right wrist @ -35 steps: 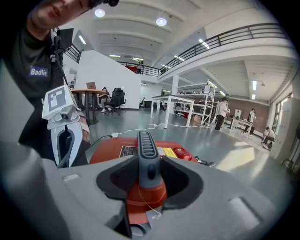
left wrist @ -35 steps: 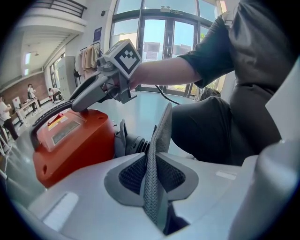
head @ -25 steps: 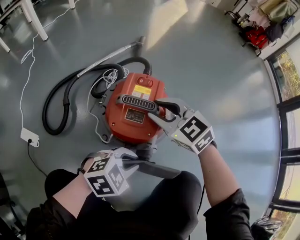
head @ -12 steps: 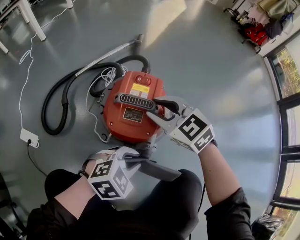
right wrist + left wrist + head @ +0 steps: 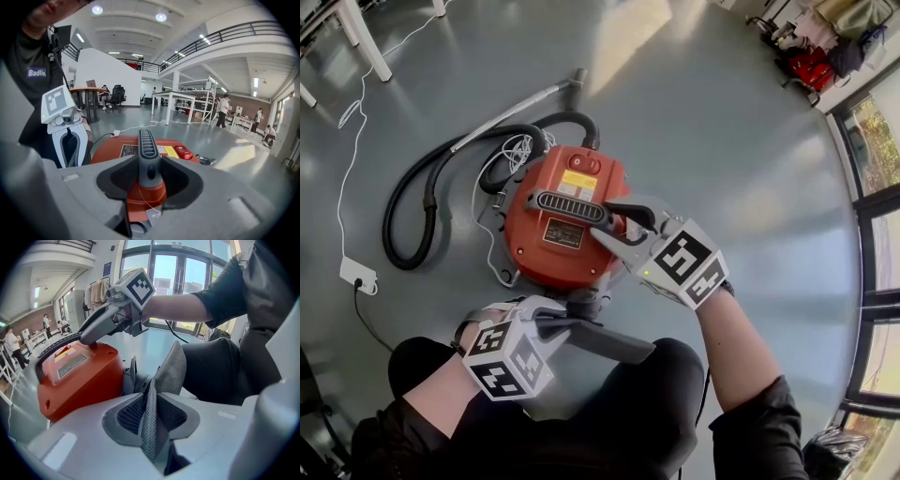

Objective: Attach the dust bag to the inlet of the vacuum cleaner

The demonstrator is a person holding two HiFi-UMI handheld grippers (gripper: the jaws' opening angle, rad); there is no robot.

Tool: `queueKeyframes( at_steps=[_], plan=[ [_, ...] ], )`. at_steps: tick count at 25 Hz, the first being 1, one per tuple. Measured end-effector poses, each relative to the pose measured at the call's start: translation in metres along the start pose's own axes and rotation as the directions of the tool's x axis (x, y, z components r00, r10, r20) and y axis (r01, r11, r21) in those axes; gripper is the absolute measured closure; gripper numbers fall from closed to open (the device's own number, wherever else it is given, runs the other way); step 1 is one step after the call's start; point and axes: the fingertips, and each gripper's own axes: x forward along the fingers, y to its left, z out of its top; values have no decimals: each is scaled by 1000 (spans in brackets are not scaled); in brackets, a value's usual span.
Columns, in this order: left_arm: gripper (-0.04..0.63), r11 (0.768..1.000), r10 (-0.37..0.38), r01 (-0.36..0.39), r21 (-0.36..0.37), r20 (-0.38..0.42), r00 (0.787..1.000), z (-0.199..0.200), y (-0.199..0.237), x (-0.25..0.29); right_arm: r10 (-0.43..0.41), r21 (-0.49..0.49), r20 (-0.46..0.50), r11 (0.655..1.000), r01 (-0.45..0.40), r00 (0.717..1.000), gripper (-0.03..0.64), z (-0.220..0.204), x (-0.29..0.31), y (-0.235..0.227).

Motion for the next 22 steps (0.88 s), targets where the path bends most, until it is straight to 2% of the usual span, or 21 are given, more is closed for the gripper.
queueKeyframes(
  at_steps=[4, 10, 16, 22],
  plan=[
    [485, 998, 32, -31, 51, -10, 999, 8, -1, 7, -12, 12, 20, 1000, 12, 1000, 477, 2, 1, -1],
    [471, 998, 52, -52, 38, 0, 999, 4, -1, 7, -18, 5, -11, 1000, 18, 1000, 477, -1, 1, 0],
    [340, 998, 50, -50, 23, -9, 999, -5, 6, -1, -55, 23, 27, 998, 55, 998, 476, 2, 2, -2],
    [328, 1000, 17, -17, -1, 40, 999, -2, 3, -16, -85, 22, 21, 996, 84, 996, 476, 0, 1, -4]
  ],
)
